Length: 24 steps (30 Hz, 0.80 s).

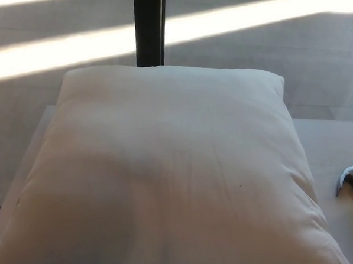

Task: A hammer is kept on the right hand side and a pillow is kept on the left hand side on the desk infront of the robot and the robot uses its right hand to pick up the hammer and makes a downward swinging motion to hit the pillow

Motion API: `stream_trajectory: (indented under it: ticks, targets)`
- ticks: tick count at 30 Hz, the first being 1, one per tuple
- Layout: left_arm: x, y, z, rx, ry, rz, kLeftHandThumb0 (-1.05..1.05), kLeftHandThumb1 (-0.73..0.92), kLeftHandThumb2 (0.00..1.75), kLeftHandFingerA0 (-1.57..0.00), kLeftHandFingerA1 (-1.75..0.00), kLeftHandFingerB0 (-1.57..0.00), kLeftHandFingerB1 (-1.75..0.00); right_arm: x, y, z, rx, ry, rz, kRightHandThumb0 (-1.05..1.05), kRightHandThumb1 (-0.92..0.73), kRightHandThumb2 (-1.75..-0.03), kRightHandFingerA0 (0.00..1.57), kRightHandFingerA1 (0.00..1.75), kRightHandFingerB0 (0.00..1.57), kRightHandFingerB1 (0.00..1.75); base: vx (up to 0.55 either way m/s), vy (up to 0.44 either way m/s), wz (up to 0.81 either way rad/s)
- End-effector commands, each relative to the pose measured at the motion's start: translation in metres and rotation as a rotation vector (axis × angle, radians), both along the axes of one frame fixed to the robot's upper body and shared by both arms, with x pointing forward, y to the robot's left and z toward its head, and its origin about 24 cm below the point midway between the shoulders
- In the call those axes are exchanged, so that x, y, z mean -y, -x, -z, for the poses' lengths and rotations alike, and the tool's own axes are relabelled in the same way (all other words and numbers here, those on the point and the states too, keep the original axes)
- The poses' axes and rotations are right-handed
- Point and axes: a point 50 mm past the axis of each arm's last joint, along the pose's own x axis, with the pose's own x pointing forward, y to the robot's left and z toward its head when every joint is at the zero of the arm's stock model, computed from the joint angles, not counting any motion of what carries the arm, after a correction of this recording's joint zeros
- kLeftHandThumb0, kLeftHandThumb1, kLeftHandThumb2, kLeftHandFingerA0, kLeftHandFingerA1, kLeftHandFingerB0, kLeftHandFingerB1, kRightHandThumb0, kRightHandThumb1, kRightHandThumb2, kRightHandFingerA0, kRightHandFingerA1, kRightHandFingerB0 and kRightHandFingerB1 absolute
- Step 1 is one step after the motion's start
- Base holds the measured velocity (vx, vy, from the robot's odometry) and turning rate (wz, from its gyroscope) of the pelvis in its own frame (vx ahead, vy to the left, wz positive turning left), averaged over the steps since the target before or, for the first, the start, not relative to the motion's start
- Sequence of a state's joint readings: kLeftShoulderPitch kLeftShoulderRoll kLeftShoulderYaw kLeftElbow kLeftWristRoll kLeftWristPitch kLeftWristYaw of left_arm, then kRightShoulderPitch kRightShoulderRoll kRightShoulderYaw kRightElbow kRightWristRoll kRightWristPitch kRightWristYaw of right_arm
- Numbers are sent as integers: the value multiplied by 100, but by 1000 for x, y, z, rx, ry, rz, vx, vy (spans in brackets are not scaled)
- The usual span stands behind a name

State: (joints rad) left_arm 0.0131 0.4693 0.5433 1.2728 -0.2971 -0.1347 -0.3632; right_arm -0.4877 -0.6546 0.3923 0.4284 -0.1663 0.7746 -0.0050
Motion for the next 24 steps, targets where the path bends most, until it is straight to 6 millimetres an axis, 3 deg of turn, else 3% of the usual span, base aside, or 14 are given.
stream_trajectory:
  ticks: [1, 2, 3, 8, 10, 12, 13, 14, 17, 18, 20, 21, 23, 24]
  targets:
    - [-9, 5, -6, 34, 7, -55, -68, 59, 99, -53, -68, -36, -59, 3, 8, -17, -10, 59, -353, -103, -82, -65, 0, 0, 0, 0, 0, 0, 0]
    - [-9, 6, -6, 29, 3, -49, -68, 60, 100, -54, -67, -37, -59, 4, 9, -19, -3, 41, -360, -102, -82, -65, 0, 0, 0, 0, 0, 0, 0]
    - [-9, 6, -6, 22, -8, -50, -69, 60, 100, -58, -68, -40, -60, 6, 12, -24, 27, 9, -358, -105, -66, -110, 0, 25, 0, 0, 0, 0, 0]
    - [-9, 7, -7, 18, -13, -39, -68, 61, 100, -54, -66, -36, -58, 20, 22, -44, 180, -179, -280, -104, -66, -110, 0, 18, 0, 0, 0, 0, 0]
    - [-10, 7, -7, -3, -32, -17, -69, 80, 64, -57, -56, -38, -46, 32, 29, -54, 237, -263, -235, -102, -75, -111, 0, 18, 0, 0, 0, 0, 0]
    - [-10, 7, -7, 18, -14, -43, -69, 78, 63, -58, -58, -38, -47, 48, 39, -61, 337, -392, -160, -96, -69, -100, 0, 2, 0, 4, 0, 0, 0]
    - [-10, 7, -7, 15, -13, -45, -69, 78, 63, -63, -59, -40, -48, 55, 43, -64, 361, -435, -129, -94, -91, -67, 0, 0, 0, 2, 0, 0, 0]
    - [-10, 7, -7, 20, -8, -58, -68, 60, 99, -59, -68, -38, -59, 62, 47, -67, 392, -482, -97, -95, -92, -68, 0, 0, 0, 2, 0, 0, 0]
    - [-11, 7, -8, 15, -18, -44, -69, 60, 100, -56, -67, -38, -58, 81, 58, -73, 511, -678, 16, -104, -92, -69, 0, 0, 0, 0, 0, 0, 0]
    - [-11, 6, -8, 20, -22, -38, -69, 78, 62, -58, -57, -40, -48, 103, 75, -78, 629, -666, 69, -105, -81, -125, 0, 14, 0, 0, 0, 0, 0]
    - [-10, 5, -8, 24, -16, -48, -68, 77, 63, -57, -57, -40, -49, 117, 88, -79, 687, -667, 139, -105, -82, -125, 0, 13, 0, 0, 0, 0, 0]
    - [-10, 6, -7, 34, 0, -70, -67, 76, 63, -57, -58, -41, -50, 128, 99, -79, 735, -704, 218, -100, -92, -72, 0, 0, 0, 0, 0, 0, 0]
    - [-11, 6, -7, 37, 5, -77, -67, 76, 63, -57, -58, -41, -50, 130, 101, -79, 750, -722, 239, -100, -92, -72, 0, 0, 0, 0, 0, 0, 0]
    - [-10, 6, -7, 35, 2, -78, -67, 75, 62, -59, -59, -41, -50, 138, 109, -78, 773, -725, 332, -102, -68, -101, 0, 0, 0, 5, 0, 0, 0]
